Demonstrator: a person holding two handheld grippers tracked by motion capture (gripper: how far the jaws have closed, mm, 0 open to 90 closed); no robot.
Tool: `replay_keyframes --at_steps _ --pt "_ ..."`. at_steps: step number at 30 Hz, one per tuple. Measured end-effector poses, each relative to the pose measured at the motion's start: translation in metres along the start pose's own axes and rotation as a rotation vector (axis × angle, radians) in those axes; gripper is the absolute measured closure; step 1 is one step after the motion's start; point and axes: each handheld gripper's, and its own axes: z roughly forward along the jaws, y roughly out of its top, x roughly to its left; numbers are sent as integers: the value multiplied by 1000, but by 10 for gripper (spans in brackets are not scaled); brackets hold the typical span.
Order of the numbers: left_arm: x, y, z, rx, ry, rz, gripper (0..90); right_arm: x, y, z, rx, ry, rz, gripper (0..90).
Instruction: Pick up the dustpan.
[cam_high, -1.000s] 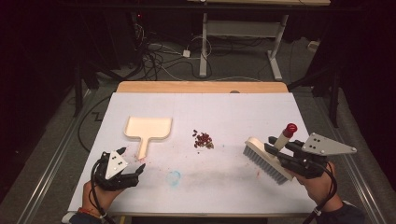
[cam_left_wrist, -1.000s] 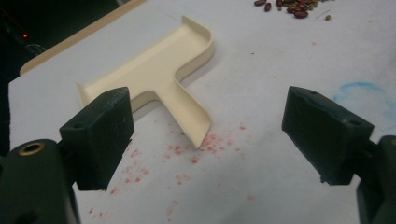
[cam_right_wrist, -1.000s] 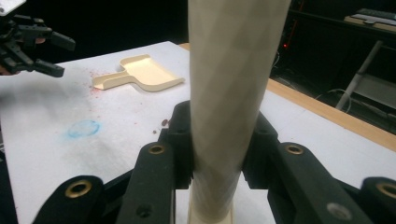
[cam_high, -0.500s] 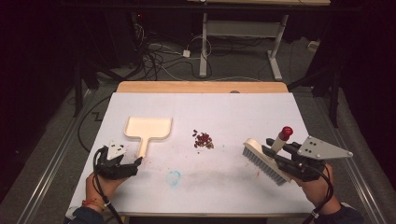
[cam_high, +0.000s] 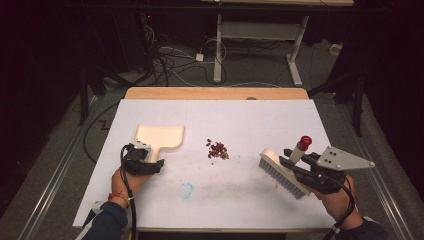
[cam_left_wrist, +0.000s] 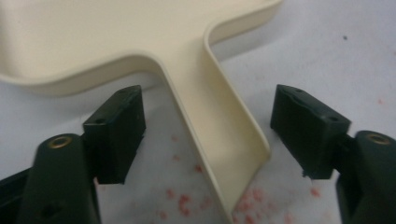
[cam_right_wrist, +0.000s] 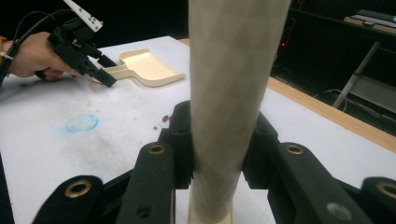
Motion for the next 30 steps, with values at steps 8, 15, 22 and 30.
replay_keyframes --at_steps 8,15,22,30 --pt "9 5 2 -17 38 -33 607 -1 -2 5 10 12 17 702" --pt "13 4 1 -20 26 8 633 -6 -3 7 10 7 38 703" --pt "13 7 -7 -12 7 30 635 -5 -3 12 24 0 28 703" --pt "2 5 -27 4 -37 110 636 -13 -7 14 16 -34 54 703"
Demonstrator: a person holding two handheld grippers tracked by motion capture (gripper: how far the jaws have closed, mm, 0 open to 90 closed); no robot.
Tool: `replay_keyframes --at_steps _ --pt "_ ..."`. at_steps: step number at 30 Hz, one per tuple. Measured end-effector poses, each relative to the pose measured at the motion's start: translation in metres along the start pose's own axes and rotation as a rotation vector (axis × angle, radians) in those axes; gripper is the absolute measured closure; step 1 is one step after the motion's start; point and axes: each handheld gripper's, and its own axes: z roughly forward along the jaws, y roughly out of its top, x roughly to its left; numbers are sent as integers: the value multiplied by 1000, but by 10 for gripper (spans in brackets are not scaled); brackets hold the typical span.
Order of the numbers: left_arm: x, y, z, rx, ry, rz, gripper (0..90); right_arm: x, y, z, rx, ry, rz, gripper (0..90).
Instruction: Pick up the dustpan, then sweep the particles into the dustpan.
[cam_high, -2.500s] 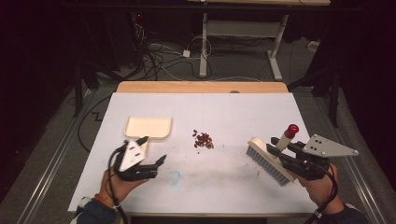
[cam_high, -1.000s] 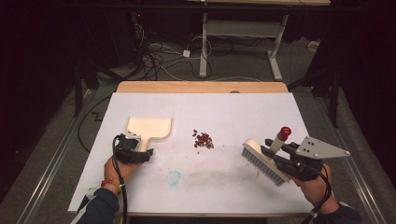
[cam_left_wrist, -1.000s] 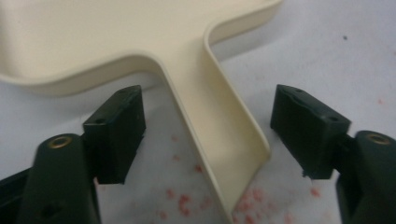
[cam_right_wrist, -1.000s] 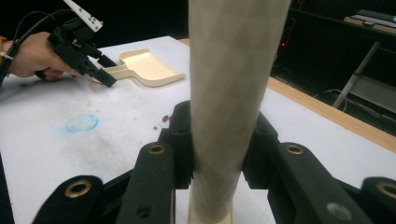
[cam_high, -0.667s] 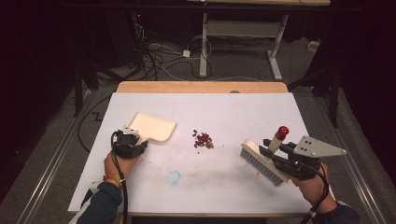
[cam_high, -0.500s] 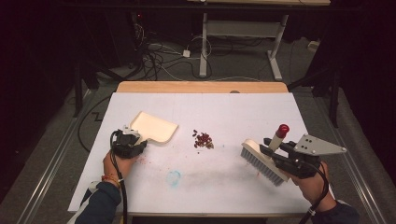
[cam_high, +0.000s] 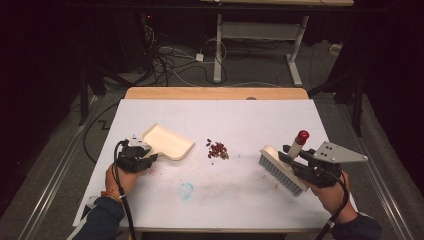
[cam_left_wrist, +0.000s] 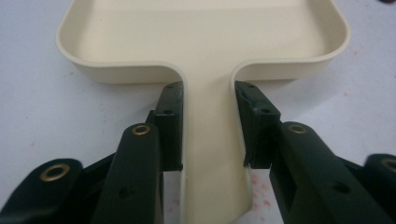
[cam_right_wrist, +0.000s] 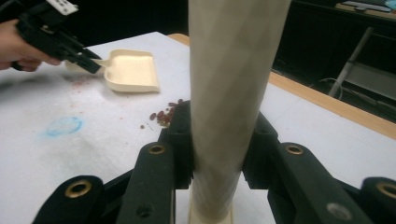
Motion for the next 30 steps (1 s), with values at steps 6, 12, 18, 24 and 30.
replay_keyframes --at_steps 6,12,18,24,30 --pt "-8 0 -13 29 -27 74 636 -7 1 -1 -6 -25 8 704" --pt "-22 -5 -30 21 -89 134 636 -19 4 6 -9 -66 26 704" --pt "-40 -15 -35 55 -143 195 636 -29 16 33 -21 -67 14 704" --pt "-54 -11 -36 69 -159 232 636 -33 35 66 -33 -64 17 704" --pt "-63 -11 -30 63 -175 248 636 -31 55 127 7 -61 -10 704"
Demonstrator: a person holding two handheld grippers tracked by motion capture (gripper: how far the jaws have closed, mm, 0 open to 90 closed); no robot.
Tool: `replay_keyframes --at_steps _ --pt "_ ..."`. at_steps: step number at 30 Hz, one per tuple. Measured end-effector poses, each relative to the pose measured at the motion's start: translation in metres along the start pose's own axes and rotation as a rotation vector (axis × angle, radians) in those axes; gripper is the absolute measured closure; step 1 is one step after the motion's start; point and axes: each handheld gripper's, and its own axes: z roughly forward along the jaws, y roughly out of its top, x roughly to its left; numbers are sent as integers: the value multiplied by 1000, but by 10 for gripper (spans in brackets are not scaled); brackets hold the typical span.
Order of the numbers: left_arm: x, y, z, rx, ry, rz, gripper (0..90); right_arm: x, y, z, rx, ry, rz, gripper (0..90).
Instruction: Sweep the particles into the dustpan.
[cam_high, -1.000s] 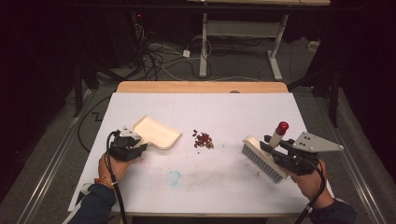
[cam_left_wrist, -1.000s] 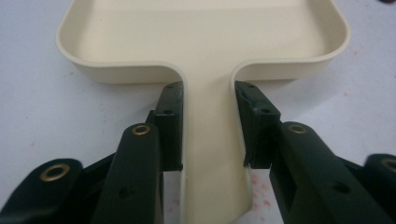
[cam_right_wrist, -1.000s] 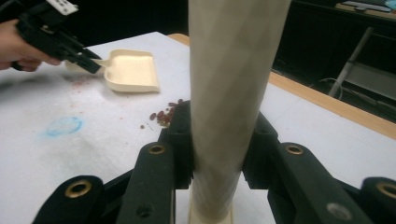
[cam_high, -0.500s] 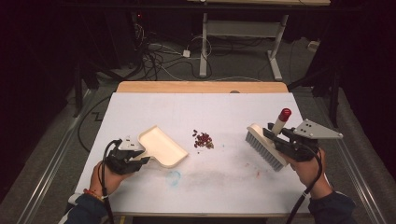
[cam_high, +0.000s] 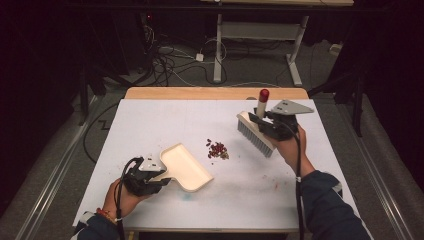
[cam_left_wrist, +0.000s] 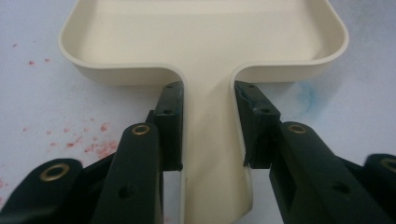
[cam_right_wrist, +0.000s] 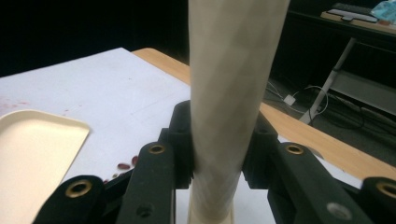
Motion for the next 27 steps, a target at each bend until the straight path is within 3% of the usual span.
replay_keyframes --at_steps 8,12,15,16,19,20,27 --pt "1 2 6 1 -6 -4 635 23 5 55 41 -8 -57 704" --pt "4 5 11 7 -13 -10 635 36 1 72 62 21 -42 705" --pt "4 6 13 9 -16 -12 636 41 -1 77 50 50 -28 705" --pt "5 6 15 14 -19 -15 636 47 1 79 60 66 -51 704" --pt "5 7 17 13 -18 -15 636 52 1 80 68 91 -61 702" --pt "4 8 18 13 -14 -15 636 57 2 81 82 125 -68 699" --pt "4 15 23 16 -9 -1 636 73 -1 75 59 164 -53 695"
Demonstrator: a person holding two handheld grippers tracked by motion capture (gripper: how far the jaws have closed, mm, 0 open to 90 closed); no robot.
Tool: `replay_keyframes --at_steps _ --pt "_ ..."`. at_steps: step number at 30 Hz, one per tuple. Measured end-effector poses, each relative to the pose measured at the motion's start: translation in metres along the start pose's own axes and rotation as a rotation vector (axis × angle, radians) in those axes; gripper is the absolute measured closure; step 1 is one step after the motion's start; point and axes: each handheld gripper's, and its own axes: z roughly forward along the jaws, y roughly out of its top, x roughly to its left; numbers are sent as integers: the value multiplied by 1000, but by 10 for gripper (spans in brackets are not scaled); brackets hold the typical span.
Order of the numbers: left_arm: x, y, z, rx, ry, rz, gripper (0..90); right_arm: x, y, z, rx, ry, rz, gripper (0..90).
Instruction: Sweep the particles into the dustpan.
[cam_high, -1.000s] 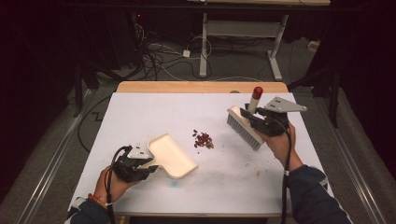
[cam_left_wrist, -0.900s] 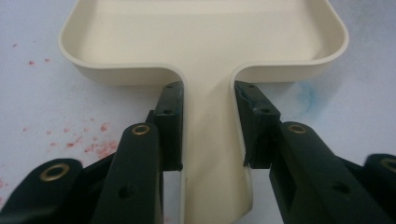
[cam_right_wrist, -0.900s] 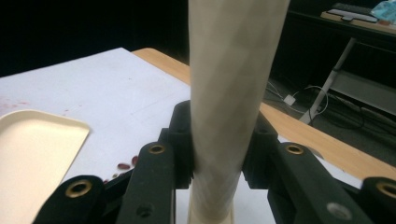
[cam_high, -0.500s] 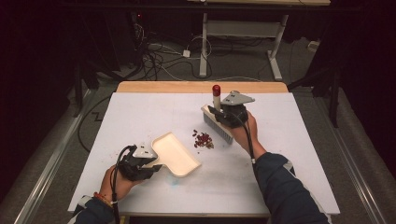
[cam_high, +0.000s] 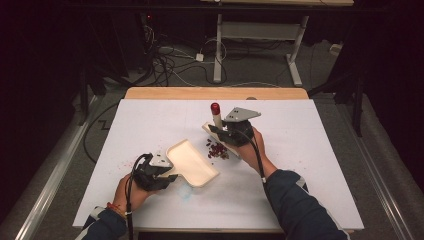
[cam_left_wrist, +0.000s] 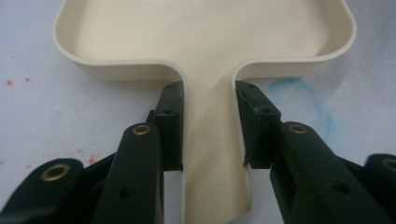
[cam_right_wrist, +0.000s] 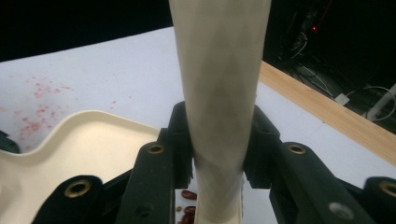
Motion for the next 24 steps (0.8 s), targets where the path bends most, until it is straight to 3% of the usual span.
replay_keyframes --at_steps 8,15,21,22,24 --pt "0 11 10 21 16 5 636 25 2 -3 -22 21 5 699" --pt "-5 21 19 37 23 0 635 53 2 -3 -13 -22 -16 696" --pt "-5 20 20 41 21 0 635 62 0 -5 -17 -4 -35 693" --pt "-4 20 20 43 21 1 635 64 0 -6 -18 5 -64 691" --pt "-4 20 20 44 22 4 635 65 -1 -7 -23 18 -67 691"
